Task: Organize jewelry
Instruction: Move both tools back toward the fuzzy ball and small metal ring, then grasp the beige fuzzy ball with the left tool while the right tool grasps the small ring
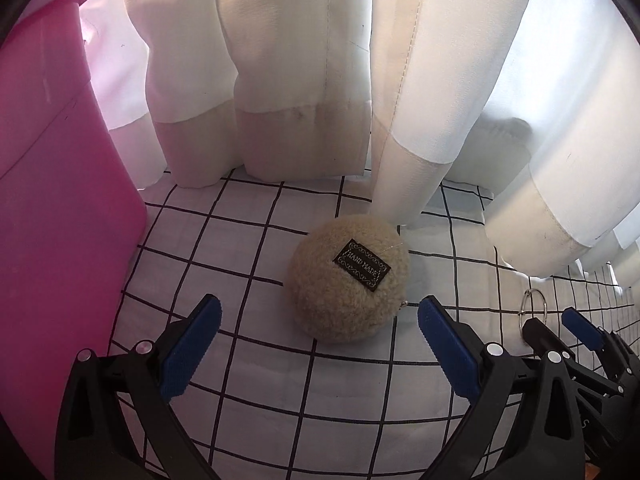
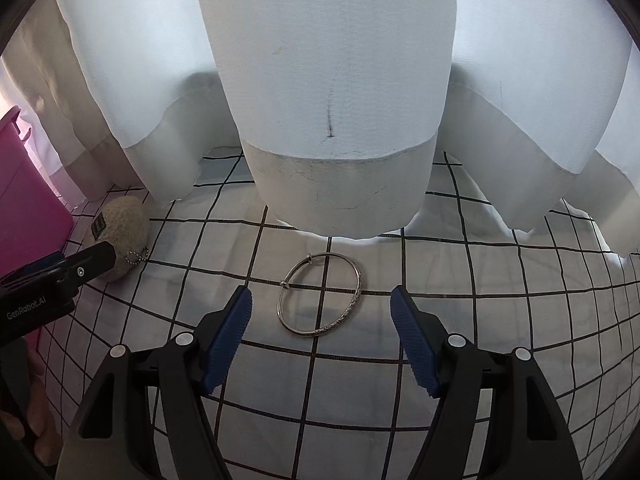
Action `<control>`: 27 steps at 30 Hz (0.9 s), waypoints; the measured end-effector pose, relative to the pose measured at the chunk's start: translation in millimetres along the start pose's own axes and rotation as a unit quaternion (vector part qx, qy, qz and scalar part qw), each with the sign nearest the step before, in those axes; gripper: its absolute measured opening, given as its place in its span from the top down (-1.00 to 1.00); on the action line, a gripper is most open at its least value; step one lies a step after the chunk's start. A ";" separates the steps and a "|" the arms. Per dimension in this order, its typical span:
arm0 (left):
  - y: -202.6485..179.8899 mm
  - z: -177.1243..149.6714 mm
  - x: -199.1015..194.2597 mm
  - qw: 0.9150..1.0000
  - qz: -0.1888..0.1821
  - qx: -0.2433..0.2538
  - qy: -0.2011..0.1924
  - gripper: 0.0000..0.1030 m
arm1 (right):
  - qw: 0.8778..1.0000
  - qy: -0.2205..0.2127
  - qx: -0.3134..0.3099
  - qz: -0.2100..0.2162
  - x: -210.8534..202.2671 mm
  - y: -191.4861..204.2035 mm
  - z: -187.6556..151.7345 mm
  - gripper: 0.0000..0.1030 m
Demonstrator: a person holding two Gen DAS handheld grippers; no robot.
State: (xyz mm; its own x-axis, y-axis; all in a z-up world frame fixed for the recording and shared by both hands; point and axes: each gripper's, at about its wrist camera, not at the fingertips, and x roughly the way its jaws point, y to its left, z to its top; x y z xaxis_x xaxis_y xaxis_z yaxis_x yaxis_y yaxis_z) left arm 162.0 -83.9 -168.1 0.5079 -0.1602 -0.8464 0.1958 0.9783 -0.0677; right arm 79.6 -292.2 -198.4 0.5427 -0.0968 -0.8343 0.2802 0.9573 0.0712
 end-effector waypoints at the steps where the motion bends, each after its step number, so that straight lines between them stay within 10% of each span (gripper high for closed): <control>1: 0.5 1.6 2.9 1.000 -0.002 0.002 -0.001 -0.88 | 1.000 0.000 -0.001 -0.003 1.8 0.6 0.8 -0.33; 27: -17.0 21.4 49.3 0.999 0.020 0.032 0.020 -0.90 | 0.999 -0.026 -0.013 -0.044 30.4 20.8 7.6 -0.45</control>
State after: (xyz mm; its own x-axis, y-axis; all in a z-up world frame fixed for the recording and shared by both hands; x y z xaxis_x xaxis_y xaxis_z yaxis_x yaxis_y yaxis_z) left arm 201.6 -111.2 -197.4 0.4829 -0.1143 -0.8682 0.2293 0.9733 -0.0005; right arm 107.9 -277.3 -218.2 0.5578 -0.1948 -0.8068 0.3086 0.9510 -0.0162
